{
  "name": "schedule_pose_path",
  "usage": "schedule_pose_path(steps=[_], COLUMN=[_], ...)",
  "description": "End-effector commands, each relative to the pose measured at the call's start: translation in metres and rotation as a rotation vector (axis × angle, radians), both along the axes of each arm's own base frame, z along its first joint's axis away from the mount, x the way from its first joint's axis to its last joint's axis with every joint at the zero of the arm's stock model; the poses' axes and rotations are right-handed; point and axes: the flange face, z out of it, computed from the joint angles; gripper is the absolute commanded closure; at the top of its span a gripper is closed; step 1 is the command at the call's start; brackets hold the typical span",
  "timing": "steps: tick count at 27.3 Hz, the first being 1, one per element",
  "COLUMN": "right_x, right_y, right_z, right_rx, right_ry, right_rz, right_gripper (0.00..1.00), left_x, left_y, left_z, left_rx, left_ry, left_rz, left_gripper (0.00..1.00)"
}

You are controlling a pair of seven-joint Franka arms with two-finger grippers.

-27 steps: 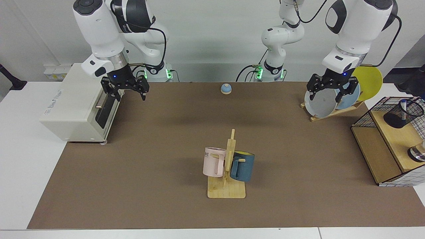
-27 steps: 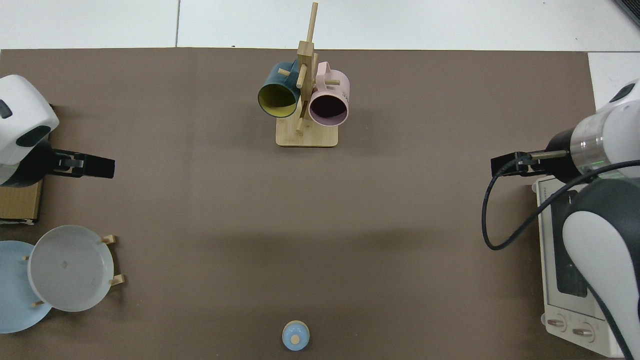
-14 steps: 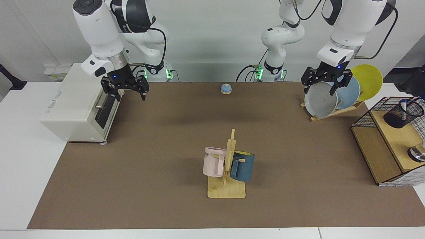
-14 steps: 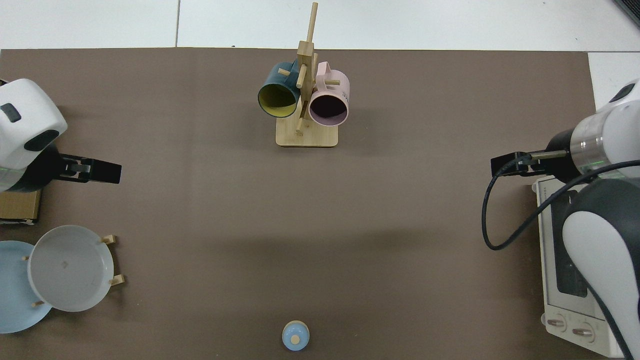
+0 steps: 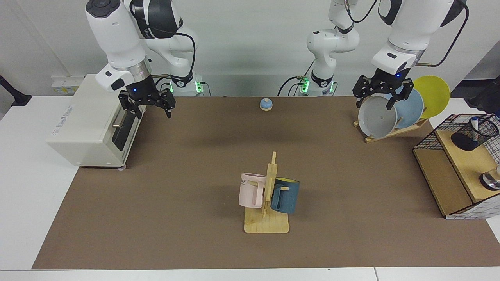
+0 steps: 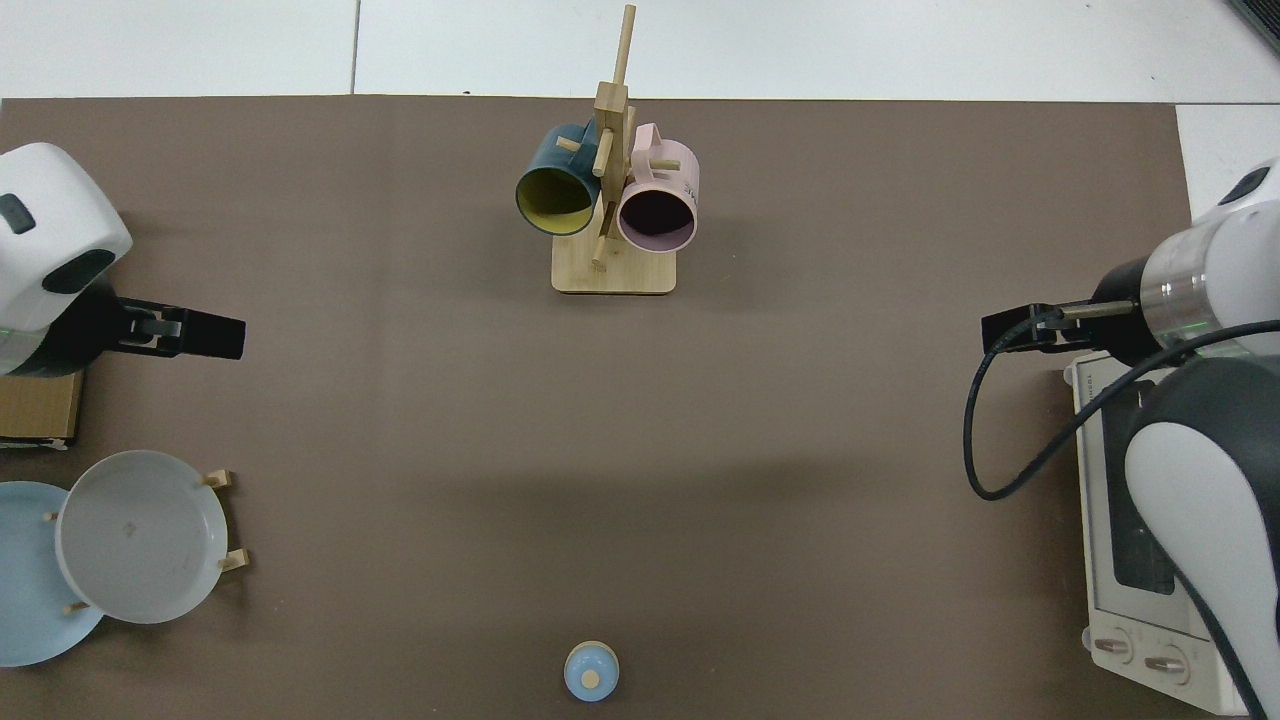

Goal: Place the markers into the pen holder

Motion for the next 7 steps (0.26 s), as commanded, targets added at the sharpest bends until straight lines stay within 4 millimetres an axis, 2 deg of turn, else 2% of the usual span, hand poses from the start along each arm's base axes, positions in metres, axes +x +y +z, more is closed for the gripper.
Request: schedule_pose_path(steps=[1,7], right_x=[-0.0005,-0.0005], right_y=[-0.0023,-0.0023], right_z=[0.0007,0.0007], right_rx=[0.001,0.001], right_ry=[-0.013,-0.013], right_rz=[-0.003,-0.003], right_gripper=[0.0,0.0], left_x=[0.0017,0.0009], left_y=[-0.0014,-0.0014], left_z=[0.0054,0.005], left_rx=[-0.006,-0.006], left_ry=[0.003,0.003], left_rz=[0.005,0.0], left_gripper=[0.0,0.0])
